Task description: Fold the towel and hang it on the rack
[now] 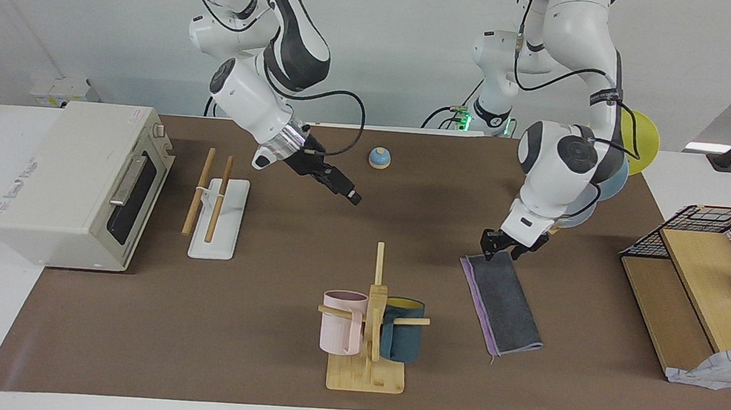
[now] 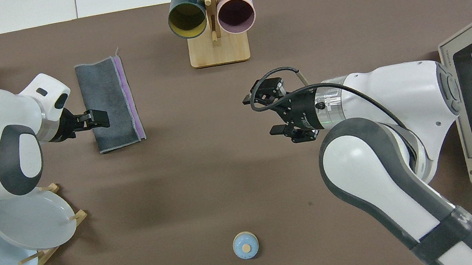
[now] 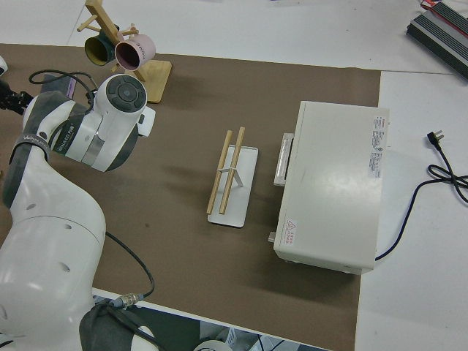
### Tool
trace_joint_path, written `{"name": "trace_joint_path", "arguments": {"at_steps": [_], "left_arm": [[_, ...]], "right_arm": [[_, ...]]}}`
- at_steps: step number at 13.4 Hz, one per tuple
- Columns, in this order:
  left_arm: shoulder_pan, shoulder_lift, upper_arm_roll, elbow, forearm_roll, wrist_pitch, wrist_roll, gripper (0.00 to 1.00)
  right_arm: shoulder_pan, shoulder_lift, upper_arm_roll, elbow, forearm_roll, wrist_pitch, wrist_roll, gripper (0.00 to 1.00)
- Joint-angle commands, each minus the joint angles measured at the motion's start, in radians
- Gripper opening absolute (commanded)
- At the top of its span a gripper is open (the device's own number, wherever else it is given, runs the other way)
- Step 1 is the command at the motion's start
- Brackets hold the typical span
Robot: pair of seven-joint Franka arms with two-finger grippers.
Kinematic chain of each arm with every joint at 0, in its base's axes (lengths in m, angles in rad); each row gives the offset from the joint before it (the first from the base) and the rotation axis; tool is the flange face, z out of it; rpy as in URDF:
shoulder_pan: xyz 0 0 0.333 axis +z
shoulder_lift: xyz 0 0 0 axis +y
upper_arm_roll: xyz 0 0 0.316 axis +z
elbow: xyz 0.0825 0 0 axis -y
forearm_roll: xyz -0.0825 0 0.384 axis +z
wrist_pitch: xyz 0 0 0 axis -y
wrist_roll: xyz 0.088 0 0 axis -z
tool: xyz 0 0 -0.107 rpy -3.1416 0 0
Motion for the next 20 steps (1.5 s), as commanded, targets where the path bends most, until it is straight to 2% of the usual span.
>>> {"name": "trace_joint_path", "arguments": {"at_steps": [1, 3, 6, 7, 9, 13, 14, 15, 16, 20], "left_arm": [[0.013, 0.023, -0.004, -0.072, -0.112, 0.101, 0.137, 1.00], [0.012, 0.058, -0.004, -0.075, -0.163, 0.138, 0.155, 0.98], [0.012, 0.068, -0.004, -0.075, -0.163, 0.129, 0.155, 0.86], [0.012, 0.068, -0.004, -0.077, -0.165, 0.128, 0.155, 0.78], [0.012, 0.068, -0.004, -0.077, -0.166, 0.128, 0.154, 0.47], [0.015, 0.083, -0.002, -0.063, -0.165, 0.137, 0.158, 0.44], [0.015, 0.083, -0.001, -0.063, -0.165, 0.137, 0.169, 0.31], [0.015, 0.083, -0.001, -0.063, -0.165, 0.134, 0.178, 0.12], [0.026, 0.083, -0.001, -0.062, -0.165, 0.131, 0.177, 0.00], [0.044, 0.086, -0.002, -0.007, -0.168, 0.068, 0.168, 0.00]], "right_arm": [[0.008, -0.001, 0.001, -0.008, 0.020, 0.023, 0.013, 1.00], [0.008, -0.001, 0.001, -0.008, 0.020, 0.023, 0.013, 1.00], [0.009, -0.001, 0.001, -0.008, 0.020, 0.023, 0.013, 1.00], [0.009, -0.001, 0.003, -0.008, 0.020, 0.023, 0.013, 1.00], [0.011, -0.001, 0.003, -0.008, 0.020, 0.023, 0.014, 1.00], [0.011, -0.001, 0.003, -0.008, 0.020, 0.023, 0.014, 1.00], [0.011, -0.001, 0.003, -0.008, 0.020, 0.022, 0.014, 1.00], [0.009, -0.001, 0.003, -0.004, 0.020, 0.020, 0.016, 1.00], [0.011, 0.001, 0.001, -0.002, 0.020, 0.025, 0.031, 1.00], [0.009, 0.001, 0.001, -0.002, 0.020, 0.028, 0.051, 1.00]]}}
